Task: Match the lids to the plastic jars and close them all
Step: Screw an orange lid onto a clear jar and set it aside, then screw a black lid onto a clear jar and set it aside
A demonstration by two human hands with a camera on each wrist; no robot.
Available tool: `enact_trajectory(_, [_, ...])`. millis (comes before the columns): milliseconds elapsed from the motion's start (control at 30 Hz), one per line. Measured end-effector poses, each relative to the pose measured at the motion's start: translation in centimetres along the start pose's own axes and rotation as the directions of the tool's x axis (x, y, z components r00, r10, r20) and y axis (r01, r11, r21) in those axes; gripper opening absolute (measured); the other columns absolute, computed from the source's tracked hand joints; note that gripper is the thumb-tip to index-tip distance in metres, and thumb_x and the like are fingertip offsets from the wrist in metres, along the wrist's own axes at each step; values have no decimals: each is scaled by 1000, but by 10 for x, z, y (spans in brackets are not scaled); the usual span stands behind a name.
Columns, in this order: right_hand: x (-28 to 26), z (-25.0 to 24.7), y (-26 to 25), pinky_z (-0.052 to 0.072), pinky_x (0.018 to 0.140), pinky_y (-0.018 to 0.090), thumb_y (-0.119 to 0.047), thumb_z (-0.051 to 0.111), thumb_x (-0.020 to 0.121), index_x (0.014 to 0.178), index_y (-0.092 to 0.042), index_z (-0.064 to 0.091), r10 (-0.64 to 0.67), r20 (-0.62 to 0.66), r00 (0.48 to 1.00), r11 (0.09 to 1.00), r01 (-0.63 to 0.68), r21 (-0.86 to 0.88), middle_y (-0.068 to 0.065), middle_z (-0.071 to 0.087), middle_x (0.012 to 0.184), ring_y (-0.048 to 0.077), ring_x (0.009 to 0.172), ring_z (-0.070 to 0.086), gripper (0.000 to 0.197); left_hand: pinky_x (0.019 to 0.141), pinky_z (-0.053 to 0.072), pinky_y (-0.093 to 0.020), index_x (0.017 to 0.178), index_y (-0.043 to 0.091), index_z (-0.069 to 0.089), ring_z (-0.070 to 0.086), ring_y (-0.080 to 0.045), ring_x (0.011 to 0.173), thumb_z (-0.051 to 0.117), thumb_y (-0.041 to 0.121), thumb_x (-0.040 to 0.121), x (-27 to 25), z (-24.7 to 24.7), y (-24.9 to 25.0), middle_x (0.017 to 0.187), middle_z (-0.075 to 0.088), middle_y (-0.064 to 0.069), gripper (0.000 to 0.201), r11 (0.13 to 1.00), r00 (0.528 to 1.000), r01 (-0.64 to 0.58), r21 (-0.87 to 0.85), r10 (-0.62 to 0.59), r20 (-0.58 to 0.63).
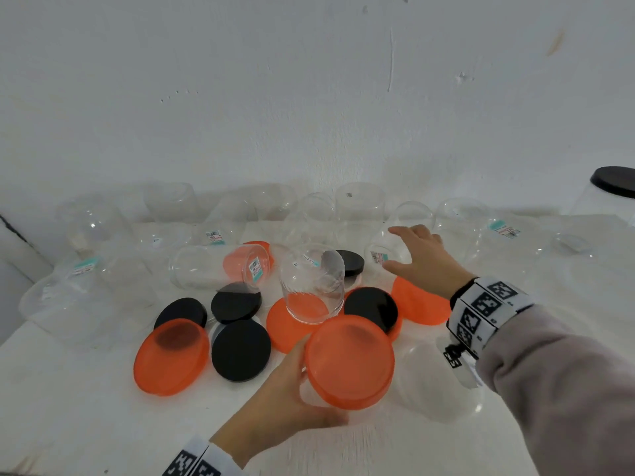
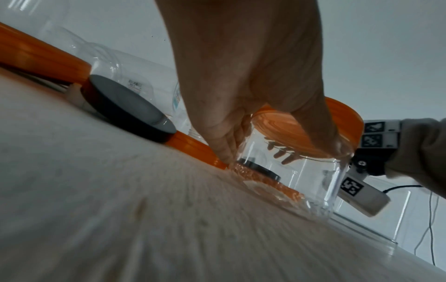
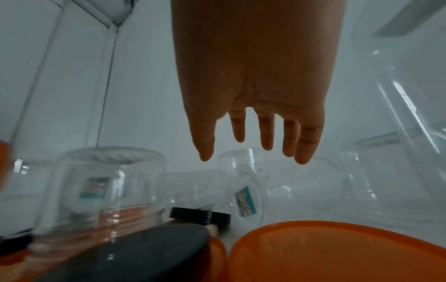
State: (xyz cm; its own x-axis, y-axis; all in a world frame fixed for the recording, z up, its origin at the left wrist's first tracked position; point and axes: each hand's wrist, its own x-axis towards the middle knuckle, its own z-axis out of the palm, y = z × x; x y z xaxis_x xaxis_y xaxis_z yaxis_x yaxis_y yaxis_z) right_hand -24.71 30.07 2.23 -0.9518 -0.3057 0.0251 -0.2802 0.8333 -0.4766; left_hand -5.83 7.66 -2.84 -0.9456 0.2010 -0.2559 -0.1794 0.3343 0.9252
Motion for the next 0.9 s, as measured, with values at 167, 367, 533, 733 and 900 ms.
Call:
enact_trajectory(167, [30, 10, 4, 32, 106, 48, -49, 58, 90, 148, -35, 28, 95, 51, 994, 995, -93, -48, 10, 20, 150, 42, 131, 26, 67, 107, 42, -29, 130, 62, 24, 42, 11, 123, 92, 47, 48, 1, -2, -1, 126, 39, 45, 107, 1000, 1000, -21, -16, 22, 19])
enact_trajectory(367, [57, 25, -6, 37, 100, 47, -56, 51, 91, 148, -29, 26, 268, -3, 964, 962, -267, -51, 14, 10, 151, 48, 120, 42, 68, 89, 37, -1, 136, 52, 20, 37, 20, 122, 91, 36, 57, 5, -4, -4, 126, 35, 48, 107, 998, 998, -55, 8, 55, 43])
enact_trajectory(533, [69, 29, -9, 44, 92, 45, -53, 55, 88, 149, -26, 20, 375, 6, 927, 918, -372, 134, 17, 7, 150, 44, 106, 54, 75, 88, 31, 4, 129, 57, 17, 27, 32, 118, 86, 47, 53, 5, -4, -2, 134, 30, 40, 102, 996, 999, -48, 72, 47, 14])
enact_trajectory(733, [69, 22, -9, 42, 92, 47, -44, 63, 85, 151, -28, 15, 443, 38, 896, 853, -434, 291, 21, 10, 149, 41, 108, 46, 83, 82, 29, 8, 121, 60, 19, 25, 40, 106, 85, 46, 53, 4, -3, -1, 125, 31, 40, 97, 995, 1000, -26, 99, 27, -3])
enact_trajectory(900, [63, 8, -4, 45, 96, 55, -44, 68, 76, 150, -28, 14, 557, 101, 825, 610, -488, 624, 20, 33, 141, 42, 120, 45, 93, 87, 39, -1, 133, 57, 20, 37, 23, 118, 88, 51, 50, 4, -3, -1, 123, 35, 49, 107, 999, 999, -41, 18, 40, 24])
